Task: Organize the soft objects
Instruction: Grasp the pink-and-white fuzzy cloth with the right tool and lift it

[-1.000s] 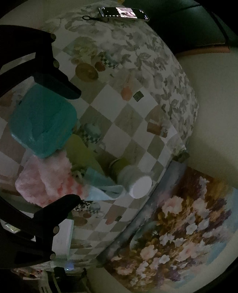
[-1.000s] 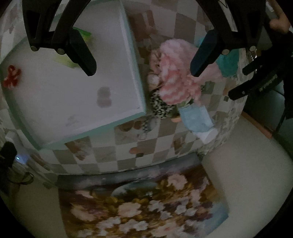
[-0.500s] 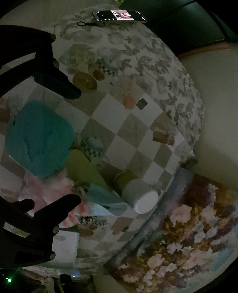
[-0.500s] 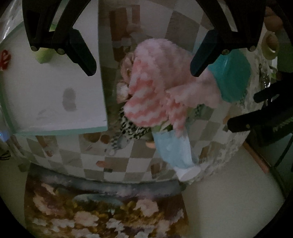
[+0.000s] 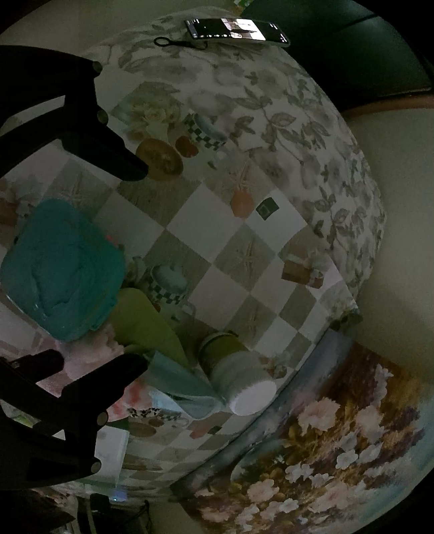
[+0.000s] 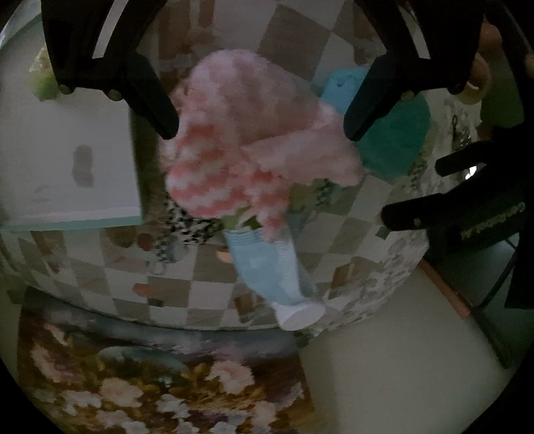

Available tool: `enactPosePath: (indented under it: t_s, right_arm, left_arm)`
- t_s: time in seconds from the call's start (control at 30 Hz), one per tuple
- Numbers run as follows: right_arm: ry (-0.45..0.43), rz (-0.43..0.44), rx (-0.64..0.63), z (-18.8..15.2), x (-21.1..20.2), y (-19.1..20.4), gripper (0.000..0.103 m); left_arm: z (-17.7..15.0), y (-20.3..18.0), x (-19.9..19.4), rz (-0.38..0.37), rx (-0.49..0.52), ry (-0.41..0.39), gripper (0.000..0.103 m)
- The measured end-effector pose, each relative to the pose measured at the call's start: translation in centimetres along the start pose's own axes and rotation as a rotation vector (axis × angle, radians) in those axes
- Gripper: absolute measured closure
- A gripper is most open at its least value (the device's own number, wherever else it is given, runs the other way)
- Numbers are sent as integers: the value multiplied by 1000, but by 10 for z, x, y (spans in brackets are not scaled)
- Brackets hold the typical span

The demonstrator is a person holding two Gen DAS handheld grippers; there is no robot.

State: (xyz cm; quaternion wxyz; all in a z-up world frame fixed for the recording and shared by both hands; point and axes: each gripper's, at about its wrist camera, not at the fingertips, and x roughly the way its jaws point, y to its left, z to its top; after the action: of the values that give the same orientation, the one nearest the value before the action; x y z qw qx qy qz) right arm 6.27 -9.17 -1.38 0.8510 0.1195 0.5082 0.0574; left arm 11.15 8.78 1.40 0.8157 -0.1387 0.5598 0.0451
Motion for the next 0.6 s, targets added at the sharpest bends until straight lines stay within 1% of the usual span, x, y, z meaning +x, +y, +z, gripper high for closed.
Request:
enactPosePath:
  t_s: [0.1, 0.17, 0.3, 0.37, 0.4, 0.43, 0.47, 0.5, 0.57, 0.6]
  right_arm:
    - [15, -11, 0, 0, 7, 1, 11]
    - [33, -7, 11, 0, 13, -2, 18]
    - [51, -37, 23, -1, 22, -8, 29]
    - [52, -41, 34, -2, 24, -12, 39]
    - [52, -41, 35, -2, 25, -13, 41]
    - [52, -42, 35, -2, 26, -14, 48]
    - [52, -41, 36, -3, 26, -15, 53]
    - [50, -36, 44, -3, 25, -18, 55]
    - [46, -25, 56, -3, 23, -20, 65]
    - [42, -20, 61, -3, 22, -22, 67]
  left_arm:
    - [1, -1, 2, -6, 2, 6, 0]
    - [1, -3, 2, -8, 5, 7, 0]
    - [1, -6, 3, -7, 14, 8, 0]
    - [1, -7, 3, -9, 18, 9, 0]
    - [2, -8, 3, -10, 19, 10, 0]
    - [2, -8, 3, -11, 21, 11, 0]
    - [2, -9, 3, -12, 22, 10, 0]
    - [2, -9, 3, -12, 23, 9, 0]
    - [2, -10, 2, -11, 25, 7, 0]
    - [1, -11, 2, -12, 27, 6, 0]
